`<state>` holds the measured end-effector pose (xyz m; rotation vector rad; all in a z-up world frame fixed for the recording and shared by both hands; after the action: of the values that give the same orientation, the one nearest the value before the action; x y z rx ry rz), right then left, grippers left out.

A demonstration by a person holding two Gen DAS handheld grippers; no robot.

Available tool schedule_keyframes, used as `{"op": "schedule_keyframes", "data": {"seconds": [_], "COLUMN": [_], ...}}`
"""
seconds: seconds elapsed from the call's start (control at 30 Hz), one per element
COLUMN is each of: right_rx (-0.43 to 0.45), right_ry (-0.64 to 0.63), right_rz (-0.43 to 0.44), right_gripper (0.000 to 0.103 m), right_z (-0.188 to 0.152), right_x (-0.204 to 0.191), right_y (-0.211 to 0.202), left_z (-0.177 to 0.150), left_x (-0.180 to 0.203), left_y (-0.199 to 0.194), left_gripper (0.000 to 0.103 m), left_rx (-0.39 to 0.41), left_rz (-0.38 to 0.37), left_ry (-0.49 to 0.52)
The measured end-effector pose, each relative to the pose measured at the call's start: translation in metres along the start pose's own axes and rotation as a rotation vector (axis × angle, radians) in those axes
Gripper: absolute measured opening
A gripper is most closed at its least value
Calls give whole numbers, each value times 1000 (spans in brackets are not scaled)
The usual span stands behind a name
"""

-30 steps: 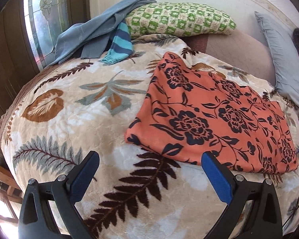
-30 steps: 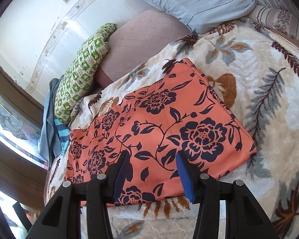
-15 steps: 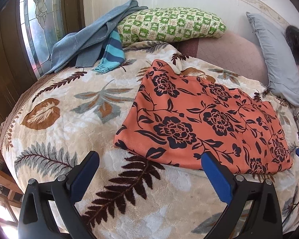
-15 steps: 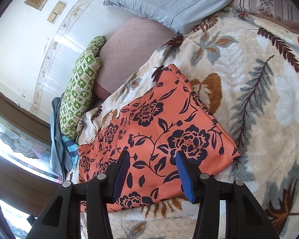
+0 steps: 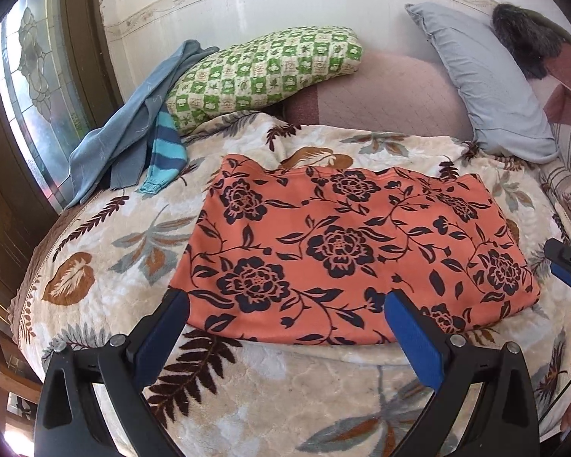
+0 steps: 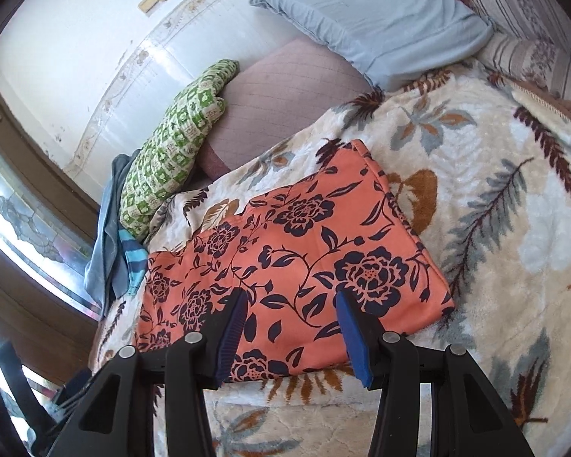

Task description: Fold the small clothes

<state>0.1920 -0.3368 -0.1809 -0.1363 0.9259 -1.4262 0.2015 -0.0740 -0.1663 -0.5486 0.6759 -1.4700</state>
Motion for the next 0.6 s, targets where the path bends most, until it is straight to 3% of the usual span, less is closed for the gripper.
{"op": "schedule_keyframes", "data": {"seconds": [0.13, 0.27, 0.4, 0.6], "right_rx": [60, 62, 45, 24], "right_ry": [-51, 16, 68, 58], "right_rz": [-23, -11, 10, 66], "right_gripper": [52, 52, 52, 52], "right_z": [8, 11, 8, -5], "right_x": [4, 16, 16, -14], "right_y": [-18, -21, -16, -2], "left_z": [2, 5, 5, -4], "left_x": [29, 33, 4, -48], "left_y": [-13, -28, -35, -48], "left_gripper": [102, 102, 102, 102], "left_rx": [22, 54, 63, 97], "left_rz": [-30, -43, -17, 68], "left_ry": [58, 87, 40, 17]}}
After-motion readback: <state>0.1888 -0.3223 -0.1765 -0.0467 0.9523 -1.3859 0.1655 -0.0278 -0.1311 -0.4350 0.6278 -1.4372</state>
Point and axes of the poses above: each gripper's, at about its wrist camera, not at the fingertips, and y roughly the way its jaws point, x to its right, z to its top, the point moved 10 cm from there along y, roughly the way its jaws point, and after that the axes turned 1 degree about -y, right-handed, at the moved point
